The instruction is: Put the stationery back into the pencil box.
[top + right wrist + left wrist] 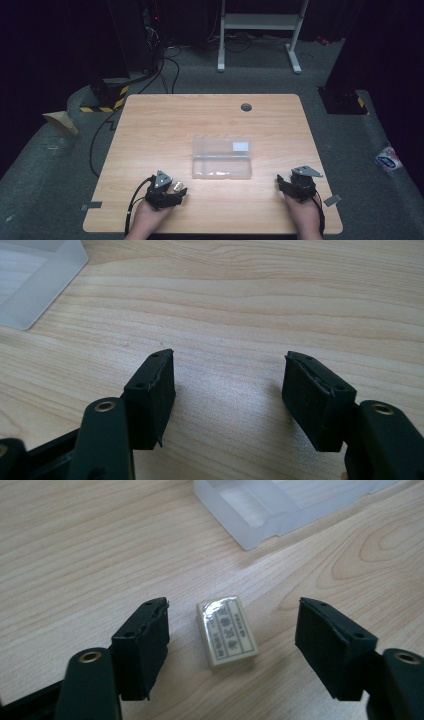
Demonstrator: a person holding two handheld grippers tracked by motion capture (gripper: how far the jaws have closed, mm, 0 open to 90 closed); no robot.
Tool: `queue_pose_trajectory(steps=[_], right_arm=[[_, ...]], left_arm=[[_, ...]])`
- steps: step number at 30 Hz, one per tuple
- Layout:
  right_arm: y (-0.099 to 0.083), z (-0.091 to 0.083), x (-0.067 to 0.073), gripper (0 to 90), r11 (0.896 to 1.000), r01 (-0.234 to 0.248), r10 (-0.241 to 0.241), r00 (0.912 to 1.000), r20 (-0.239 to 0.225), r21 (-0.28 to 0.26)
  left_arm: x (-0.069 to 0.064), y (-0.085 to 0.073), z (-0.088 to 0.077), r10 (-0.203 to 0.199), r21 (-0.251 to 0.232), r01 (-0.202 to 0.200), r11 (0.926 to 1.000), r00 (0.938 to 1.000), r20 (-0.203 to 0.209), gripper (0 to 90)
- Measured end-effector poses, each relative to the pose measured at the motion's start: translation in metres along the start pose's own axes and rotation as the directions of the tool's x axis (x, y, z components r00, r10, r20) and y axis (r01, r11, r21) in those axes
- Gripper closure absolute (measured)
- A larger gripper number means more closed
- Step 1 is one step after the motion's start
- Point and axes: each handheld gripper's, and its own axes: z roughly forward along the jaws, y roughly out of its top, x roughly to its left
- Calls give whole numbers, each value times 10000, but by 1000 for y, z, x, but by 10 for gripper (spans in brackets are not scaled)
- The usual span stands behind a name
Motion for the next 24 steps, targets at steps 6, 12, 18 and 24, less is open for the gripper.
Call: queue_pose_trajectory(steps=[6,12,18,24], right_arm=[[1,0,0,382,10000,-45,45,10000,-9,4],[1,0,0,383,10000,-29,29,10000,-13,0],[0,0,0,385,10000,7,-7,10000,26,14],[0,0,0,391,10000,14,-14,10000,13,-17]], left_arm=[[1,-2,-1,70,-71,-71,9999,9997,-225,420],[-2,-4,-5,360,-257,-368,9990,9988,-329,520],[-5,-3,-7,474,-372,-485,9981,9985,-287,560],[-10,-1,2,437,-195,-445,9988,9982,-417,658]])
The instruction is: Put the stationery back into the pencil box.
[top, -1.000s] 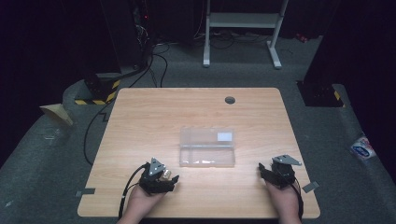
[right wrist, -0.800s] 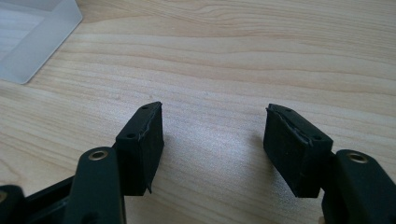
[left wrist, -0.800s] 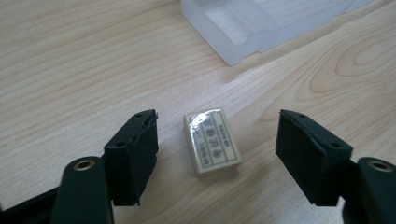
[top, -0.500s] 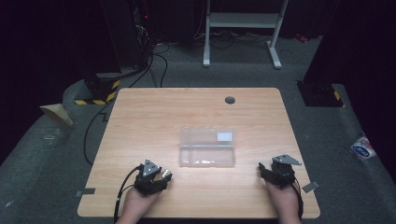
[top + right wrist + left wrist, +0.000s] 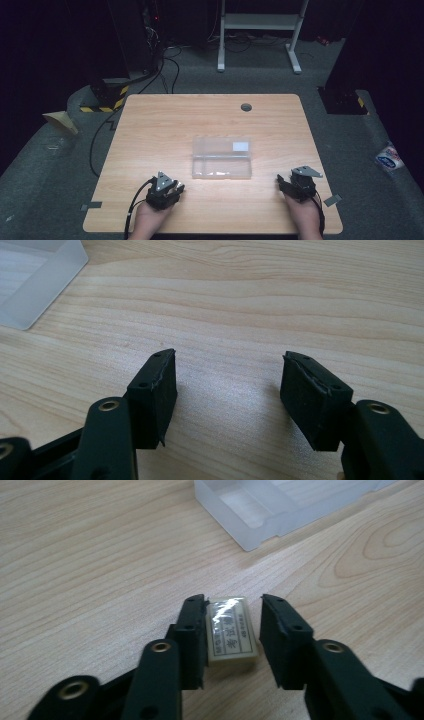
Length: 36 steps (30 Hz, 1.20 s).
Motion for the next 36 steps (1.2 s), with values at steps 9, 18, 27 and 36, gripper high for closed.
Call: queue_pose_trajectory(steps=[9,18,27,36], right_arm=[[0,0,0,394,10000,-14,14,10000,-36,3],[0,0,0,394,10000,-13,13,10000,-33,5],[0,0,0,394,10000,-18,18,10000,-36,6],[0,0,0,394,10000,-7,7,10000,-29,3]], left_arm=[[0,0,0,181,1,-181,9998,9998,-39,669],[2,-2,-2,82,-53,-81,10000,9997,211,674],[4,-1,-8,9,-693,7,9976,9997,231,677],[4,1,-14,-101,-1378,161,9903,9990,444,677]])
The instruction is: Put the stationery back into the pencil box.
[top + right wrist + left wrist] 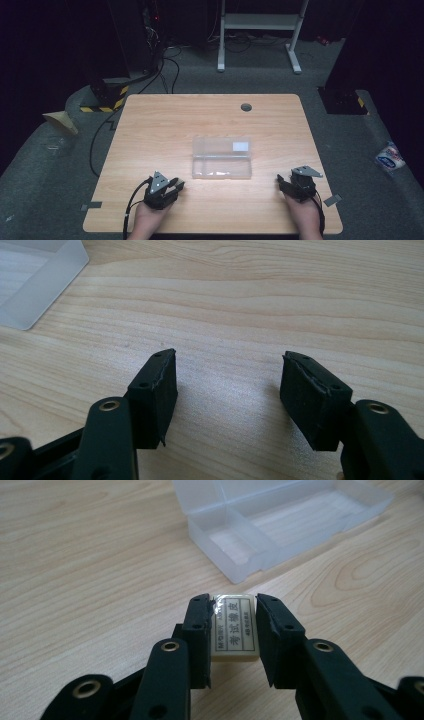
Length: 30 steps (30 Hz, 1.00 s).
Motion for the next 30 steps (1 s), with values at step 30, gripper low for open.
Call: queue_pose_trajectory(steps=[30], right_arm=[[0,0,0,397,9999,136,-136,9997,-197,1]], left_arm=[[-4,32,-2,-407,-603,384,9974,9985,-364,678]])
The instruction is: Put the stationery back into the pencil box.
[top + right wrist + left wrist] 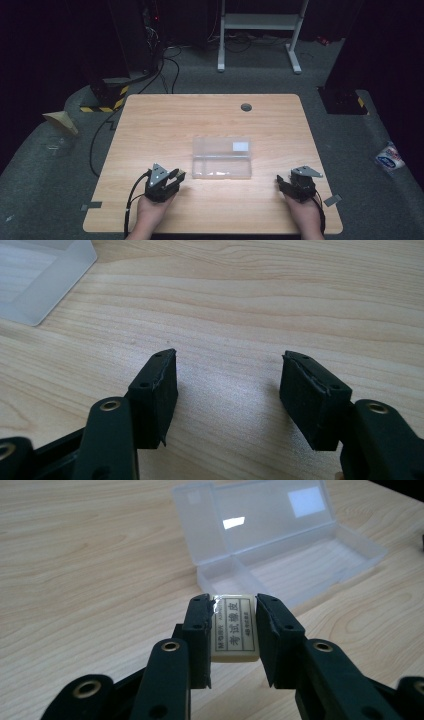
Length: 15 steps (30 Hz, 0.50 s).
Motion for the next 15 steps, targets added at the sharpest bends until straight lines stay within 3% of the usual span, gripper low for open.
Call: queue_pose_trajectory(steps=[6,15], right_arm=[[0,0,0,397,10000,1,-1,10000,1,1],[0,0,0,396,10000,4,-4,10000,3,0]], left_arm=[[-5,8,6,389,-30,-388,9992,9991,176,678],[-5,14,11,271,-98,-268,9996,9991,324,678]])
